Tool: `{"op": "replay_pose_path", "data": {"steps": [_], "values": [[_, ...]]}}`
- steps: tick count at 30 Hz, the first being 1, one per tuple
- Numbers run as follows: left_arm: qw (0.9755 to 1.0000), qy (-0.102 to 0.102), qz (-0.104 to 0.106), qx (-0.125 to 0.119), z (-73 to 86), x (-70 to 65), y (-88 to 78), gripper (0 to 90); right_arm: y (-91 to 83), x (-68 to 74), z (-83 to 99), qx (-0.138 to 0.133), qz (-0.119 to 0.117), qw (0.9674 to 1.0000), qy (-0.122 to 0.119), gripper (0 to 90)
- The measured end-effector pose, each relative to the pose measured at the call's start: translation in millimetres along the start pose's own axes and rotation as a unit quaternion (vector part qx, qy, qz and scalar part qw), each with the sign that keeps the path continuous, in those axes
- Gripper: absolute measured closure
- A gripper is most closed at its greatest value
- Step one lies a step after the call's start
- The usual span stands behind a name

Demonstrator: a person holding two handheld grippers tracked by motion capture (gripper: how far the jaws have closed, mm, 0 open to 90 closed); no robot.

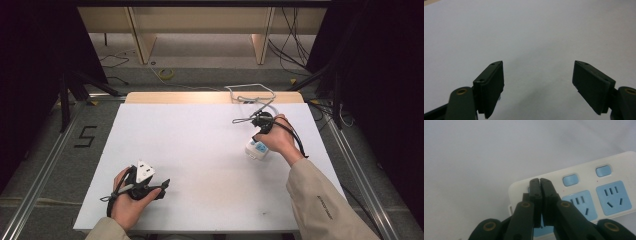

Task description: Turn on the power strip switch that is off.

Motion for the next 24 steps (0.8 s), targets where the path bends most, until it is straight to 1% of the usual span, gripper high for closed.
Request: {"op": "replay_pose_path", "data": {"steps": [3,7,12,15,17,18,24], "values": [[1.0,0.0,0.0,0.0,0.3,0.0,0.2,25.1,-2.6,-0.1,4.1,-0.003,-0.002,1.0,0.0,85.8],[1.0,-0.003,-0.001,0.0,0.6,0.5,0.5,25.1,-7.4,-1.3,12.0,-0.014,0.001,0.9999,-0.008,83.1],[1.0,0.0,-0.001,0.002,0.7,0.5,0.7,25.1,-11.7,-4.8,25.6,-0.023,-0.005,0.9997,0.001,78.3],[1.0,-0.001,0.0,0.004,0.8,0.8,1.3,25.1,-15.4,-5.6,33.3,-0.036,-0.01,0.9993,0.007,76.2],[1.0,-0.001,0.0,0.004,1.0,1.0,1.7,25.1,-17.9,-5.2,37.7,-0.042,-0.013,0.999,0.008,74.1],[1.0,-0.001,0.0,0.004,1.1,1.0,1.8,25.1,-19.3,-5.4,39.7,-0.044,-0.012,0.999,0.004,73.3],[1.0,-0.003,0.0,0.005,1.5,1.1,1.6,25.0,-27.0,-4.7,49.9,-0.058,-0.016,0.9982,0.008,67.9]]}}
Point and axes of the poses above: each handheld gripper's, and its own axes: y roughly forward along the jaws, z roughly out of its underside, x roughly to its left, the point moved 1 cm from there along y, roughly forward along the jaws, and after that the axes turned 3 degrees about y, right-handed, at the moved point
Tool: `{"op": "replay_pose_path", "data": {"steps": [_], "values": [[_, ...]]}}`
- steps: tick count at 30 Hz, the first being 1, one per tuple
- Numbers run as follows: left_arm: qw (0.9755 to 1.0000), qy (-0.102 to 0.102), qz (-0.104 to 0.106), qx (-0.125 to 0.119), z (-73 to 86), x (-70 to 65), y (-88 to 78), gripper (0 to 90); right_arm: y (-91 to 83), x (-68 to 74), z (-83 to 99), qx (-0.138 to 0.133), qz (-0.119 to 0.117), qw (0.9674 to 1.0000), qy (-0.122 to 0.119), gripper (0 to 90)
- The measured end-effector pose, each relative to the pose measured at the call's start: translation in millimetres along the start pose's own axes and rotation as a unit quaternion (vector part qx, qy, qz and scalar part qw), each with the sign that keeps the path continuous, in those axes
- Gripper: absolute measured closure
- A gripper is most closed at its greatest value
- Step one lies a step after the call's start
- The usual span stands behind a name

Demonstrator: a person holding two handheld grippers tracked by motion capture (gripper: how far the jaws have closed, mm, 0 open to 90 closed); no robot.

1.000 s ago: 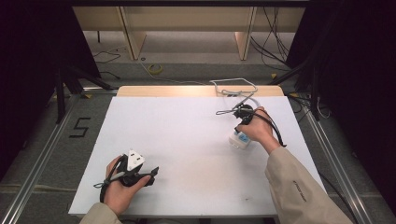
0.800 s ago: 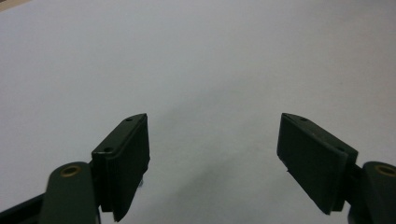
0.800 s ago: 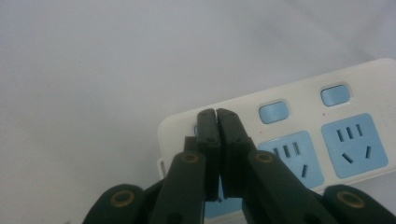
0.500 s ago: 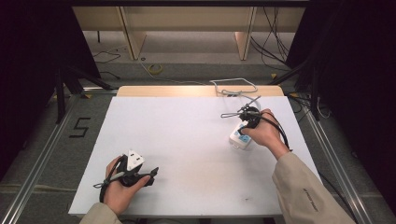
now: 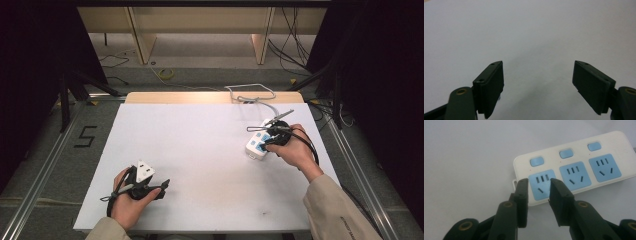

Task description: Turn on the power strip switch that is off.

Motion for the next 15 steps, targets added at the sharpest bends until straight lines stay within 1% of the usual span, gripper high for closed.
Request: {"op": "replay_pose_path", "data": {"steps": [7,9,10,15], "values": [[1.0,0.0,-0.001,0.001,0.2,0.5,0.2,24.9,-6.1,0.0,14.9,-0.013,-0.008,0.9999,0.005,61.3],[1.0,-0.003,-0.001,-0.001,0.3,0.0,0.5,24.9,-7.4,-0.3,19.4,-0.017,-0.008,0.9998,0.01,59.4],[1.0,-0.002,0.0,0.001,0.3,0.2,0.3,24.9,-8.2,-0.3,21.7,-0.017,-0.008,0.9998,0.011,58.6],[1.0,-0.001,-0.001,0.002,0.3,0.3,0.7,24.8,-10.9,-0.4,34.2,-0.036,0.0,0.9993,0.01,53.8]]}}
Point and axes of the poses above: each handheld gripper's, and its own axes: y roughly forward along the jaws, z roughly out of its underside, x roughly to its left, the point moved 1 cm from there along y, roughly forward along the jaws, and after that the axes turned 3 degrees about y, right-handed, at the moved point
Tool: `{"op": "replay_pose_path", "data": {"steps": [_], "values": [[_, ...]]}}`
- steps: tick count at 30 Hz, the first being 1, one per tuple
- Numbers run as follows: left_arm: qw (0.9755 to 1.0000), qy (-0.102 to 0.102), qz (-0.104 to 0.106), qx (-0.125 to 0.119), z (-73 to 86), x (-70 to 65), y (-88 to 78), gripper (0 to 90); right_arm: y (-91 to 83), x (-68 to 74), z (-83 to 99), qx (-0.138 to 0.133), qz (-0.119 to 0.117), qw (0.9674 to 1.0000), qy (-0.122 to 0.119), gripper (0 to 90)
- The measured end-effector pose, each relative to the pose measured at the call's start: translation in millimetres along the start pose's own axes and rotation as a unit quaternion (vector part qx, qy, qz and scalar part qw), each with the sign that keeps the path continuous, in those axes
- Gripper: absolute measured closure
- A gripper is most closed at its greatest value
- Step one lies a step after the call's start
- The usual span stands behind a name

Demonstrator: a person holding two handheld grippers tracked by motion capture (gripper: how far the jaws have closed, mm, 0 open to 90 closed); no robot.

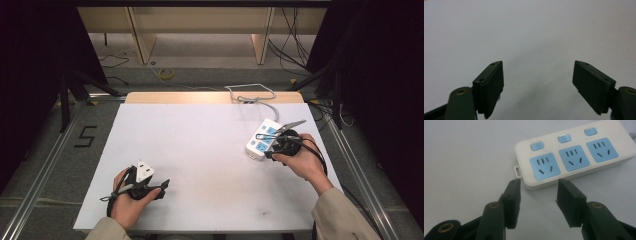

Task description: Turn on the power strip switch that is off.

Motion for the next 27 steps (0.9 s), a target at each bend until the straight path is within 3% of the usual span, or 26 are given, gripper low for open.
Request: {"op": "replay_pose_path", "data": {"steps": [10,24,27], "values": [[1.0,-0.003,-0.001,-0.001,0.6,0.5,0.0,24.7,-6.7,-0.2,27.6,-0.039,-0.001,0.9992,0.009,51.3],[1.0,-0.007,0.002,0.004,2.5,2.8,3.1,24.0,-13.3,7.8,67.3,-0.091,-0.007,0.9957,0.014,49.3],[0.9998,-0.018,0.006,0.001,2.9,2.8,6.1,23.0,-12.8,8.9,71.6,-0.096,-0.006,0.9952,0.018,47.7]]}}
Point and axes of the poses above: each handheld gripper's, and its own axes: y roughly forward along the jaws, z roughly out of its underside, x roughly to its left, the point moved 1 cm from there along y, roughly forward along the jaws, and after that the axes turned 3 degrees about y, right-handed, at the moved point
